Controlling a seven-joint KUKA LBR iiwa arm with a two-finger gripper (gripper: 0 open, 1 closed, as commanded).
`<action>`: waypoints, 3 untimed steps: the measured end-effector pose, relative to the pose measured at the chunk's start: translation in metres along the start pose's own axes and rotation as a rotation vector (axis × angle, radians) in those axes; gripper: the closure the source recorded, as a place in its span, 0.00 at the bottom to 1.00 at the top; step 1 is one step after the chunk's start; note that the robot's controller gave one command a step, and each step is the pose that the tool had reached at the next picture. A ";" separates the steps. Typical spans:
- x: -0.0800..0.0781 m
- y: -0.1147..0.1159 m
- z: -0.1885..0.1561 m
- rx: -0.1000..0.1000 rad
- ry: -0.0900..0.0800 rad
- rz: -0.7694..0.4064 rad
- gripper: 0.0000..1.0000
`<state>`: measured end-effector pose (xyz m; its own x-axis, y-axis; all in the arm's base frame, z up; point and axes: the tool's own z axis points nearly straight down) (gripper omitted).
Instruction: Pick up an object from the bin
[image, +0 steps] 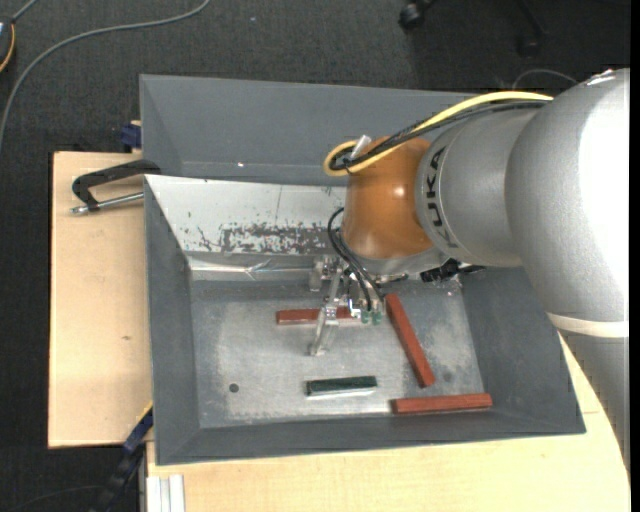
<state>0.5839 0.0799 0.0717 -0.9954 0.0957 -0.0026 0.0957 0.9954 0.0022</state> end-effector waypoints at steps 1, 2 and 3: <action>0.000 0.000 0.000 0.000 0.001 0.000 1.00; -0.001 0.001 -0.008 0.000 -0.003 -0.001 1.00; -0.004 0.002 -0.048 -0.002 -0.007 -0.002 1.00</action>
Offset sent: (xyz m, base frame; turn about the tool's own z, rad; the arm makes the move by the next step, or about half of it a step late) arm 0.0000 0.0000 0.0000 0.0000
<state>0.5876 0.0813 0.1199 -0.9955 0.0941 -0.0100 0.0941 0.9956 0.0040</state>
